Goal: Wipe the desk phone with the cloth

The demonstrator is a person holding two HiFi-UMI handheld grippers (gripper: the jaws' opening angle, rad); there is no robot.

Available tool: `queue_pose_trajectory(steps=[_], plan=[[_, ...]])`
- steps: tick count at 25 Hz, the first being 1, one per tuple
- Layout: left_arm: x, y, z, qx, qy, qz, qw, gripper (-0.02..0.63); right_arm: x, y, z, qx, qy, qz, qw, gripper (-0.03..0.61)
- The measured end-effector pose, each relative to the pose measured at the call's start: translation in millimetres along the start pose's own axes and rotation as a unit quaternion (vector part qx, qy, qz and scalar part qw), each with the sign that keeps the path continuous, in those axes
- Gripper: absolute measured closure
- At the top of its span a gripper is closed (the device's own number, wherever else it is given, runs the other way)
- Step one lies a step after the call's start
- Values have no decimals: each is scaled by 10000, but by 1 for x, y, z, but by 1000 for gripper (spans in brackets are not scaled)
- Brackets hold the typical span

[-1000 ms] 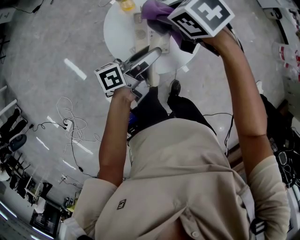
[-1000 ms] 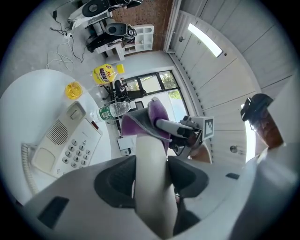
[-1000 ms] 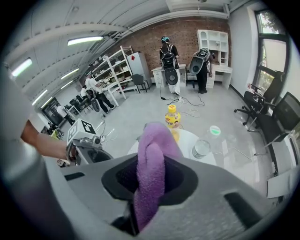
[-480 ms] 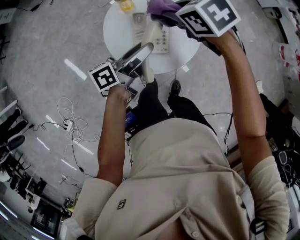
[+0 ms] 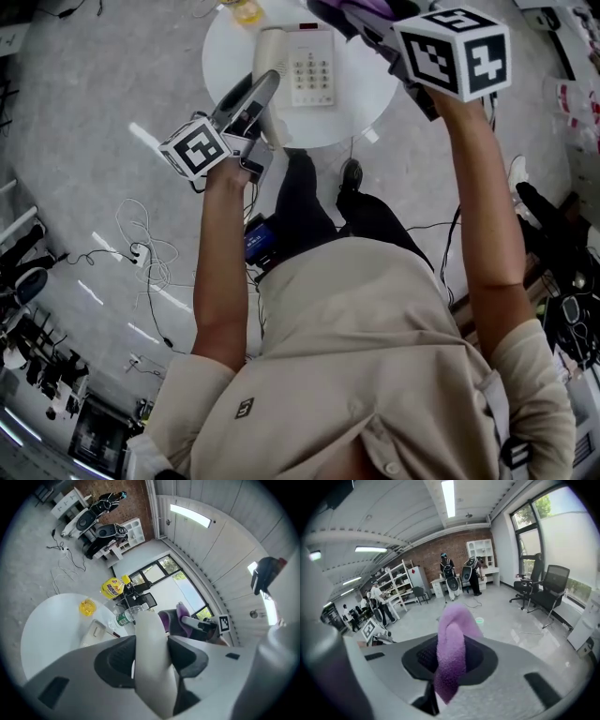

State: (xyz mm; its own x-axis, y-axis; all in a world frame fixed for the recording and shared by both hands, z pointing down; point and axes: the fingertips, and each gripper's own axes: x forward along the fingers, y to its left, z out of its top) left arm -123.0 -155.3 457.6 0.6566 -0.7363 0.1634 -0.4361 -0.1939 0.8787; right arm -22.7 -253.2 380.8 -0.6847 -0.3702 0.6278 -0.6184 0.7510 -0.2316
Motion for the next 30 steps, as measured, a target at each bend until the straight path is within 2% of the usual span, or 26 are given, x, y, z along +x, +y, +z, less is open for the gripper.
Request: queue_pose_trajectory(steps=[4, 8, 17, 21, 30], plan=[[10, 23, 2, 569, 73, 426, 9974, 405, -19, -8, -1, 383, -531, -223, 9976, 511], [19, 52, 6, 1220, 168, 1124, 9860, 405, -36, -15, -12, 578, -701, -419, 9950, 511], [31, 112, -4, 1787, 566, 2180, 9578, 405, -60, -27, -50, 918, -676, -725, 9908, 511], [35, 128, -7, 1915, 671, 2446, 9481, 405, -64, -29, -64, 1001, -599, -799, 9900, 511], [44, 147, -15, 2197, 728, 2667, 9356, 405, -61, -26, -84, 1158, -470, -794, 9890, 511]])
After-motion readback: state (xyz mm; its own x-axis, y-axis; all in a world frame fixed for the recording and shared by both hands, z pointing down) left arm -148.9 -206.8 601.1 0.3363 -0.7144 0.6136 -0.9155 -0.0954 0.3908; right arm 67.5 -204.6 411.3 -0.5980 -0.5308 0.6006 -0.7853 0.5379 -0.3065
